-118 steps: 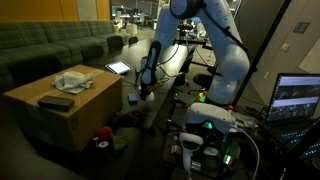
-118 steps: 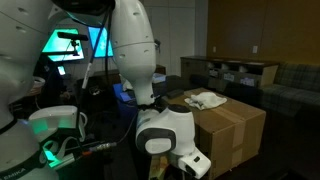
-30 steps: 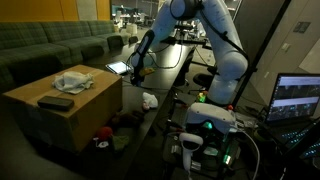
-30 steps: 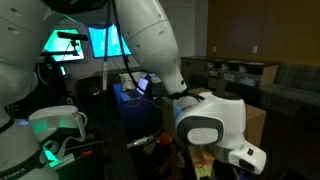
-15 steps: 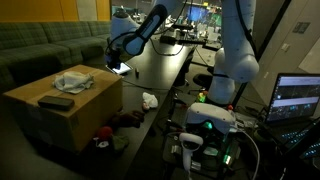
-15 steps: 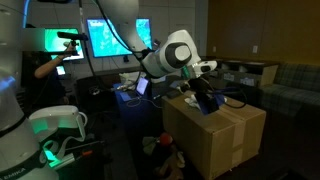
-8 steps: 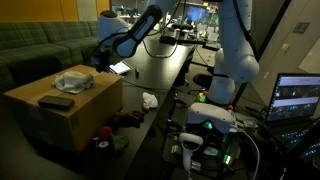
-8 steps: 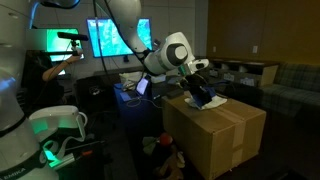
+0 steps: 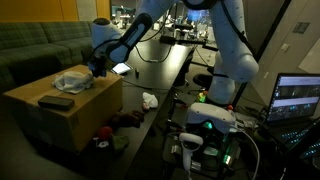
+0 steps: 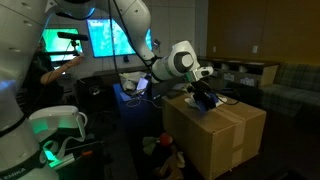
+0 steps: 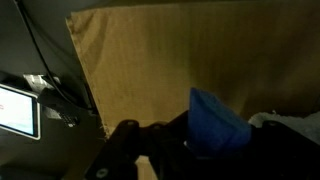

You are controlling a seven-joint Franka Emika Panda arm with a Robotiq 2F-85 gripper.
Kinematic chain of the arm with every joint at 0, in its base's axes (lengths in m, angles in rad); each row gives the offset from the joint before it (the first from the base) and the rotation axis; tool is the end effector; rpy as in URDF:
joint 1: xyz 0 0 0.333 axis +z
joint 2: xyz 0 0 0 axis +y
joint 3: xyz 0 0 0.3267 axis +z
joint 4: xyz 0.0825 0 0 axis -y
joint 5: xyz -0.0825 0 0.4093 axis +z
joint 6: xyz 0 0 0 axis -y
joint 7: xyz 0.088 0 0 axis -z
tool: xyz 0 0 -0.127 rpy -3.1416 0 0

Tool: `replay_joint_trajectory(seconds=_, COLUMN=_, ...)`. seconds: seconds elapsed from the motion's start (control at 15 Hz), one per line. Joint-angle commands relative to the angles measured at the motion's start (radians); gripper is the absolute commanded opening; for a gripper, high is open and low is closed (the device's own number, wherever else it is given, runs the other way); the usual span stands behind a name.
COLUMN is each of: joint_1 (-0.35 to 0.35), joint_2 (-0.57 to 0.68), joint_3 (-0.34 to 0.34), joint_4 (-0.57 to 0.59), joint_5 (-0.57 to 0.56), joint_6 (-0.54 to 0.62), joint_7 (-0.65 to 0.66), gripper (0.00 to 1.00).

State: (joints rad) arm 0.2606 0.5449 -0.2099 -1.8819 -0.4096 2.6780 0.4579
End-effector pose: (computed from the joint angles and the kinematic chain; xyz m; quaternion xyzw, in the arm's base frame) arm 0.6851 0.0516 0.2187 0.9790 -0.0087 0.1580 0.1288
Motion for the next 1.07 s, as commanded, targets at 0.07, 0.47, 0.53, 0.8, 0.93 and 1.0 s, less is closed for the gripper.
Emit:
replay_joint_trajectory(seconds=0.07, joint_1=-0.033, joint_2=0.074, joint_3=0.014, joint_4=0.093, joint_5=0.042, joint_6=-0.035, joint_7=-0.058, gripper=0.03)
replay_joint_trajectory(seconds=0.47, joint_1=-0.051, joint_2=0.112, joint_3=0.026, joint_4=0.143, joint_5=0.086, joint_6=-0.052, joint_7=-0.093, gripper=0.03)
replay_joint_trajectory(seconds=0.53, joint_1=-0.053, joint_2=0.115, joint_3=0.028, joint_4=0.150, joint_5=0.092, joint_6=-0.057, joint_7=-0.099, gripper=0.03)
replay_joint_trajectory(seconds=0.8, joint_1=-0.052, joint_2=0.103, joint_3=0.031, joint_4=0.148, joint_5=0.102, joint_6=-0.072, joint_7=-0.115, gripper=0.37)
replay_joint_trajectory(seconds=0.93, joint_1=-0.050, joint_2=0.089, joint_3=0.032, joint_4=0.143, joint_5=0.098, joint_6=-0.076, joint_7=-0.121, gripper=0.51)
replay_joint_trajectory(seconds=1.0, joint_1=-0.049, joint_2=0.078, joint_3=0.034, joint_4=0.139, joint_5=0.100, joint_6=-0.076, joint_7=-0.122, gripper=0.58)
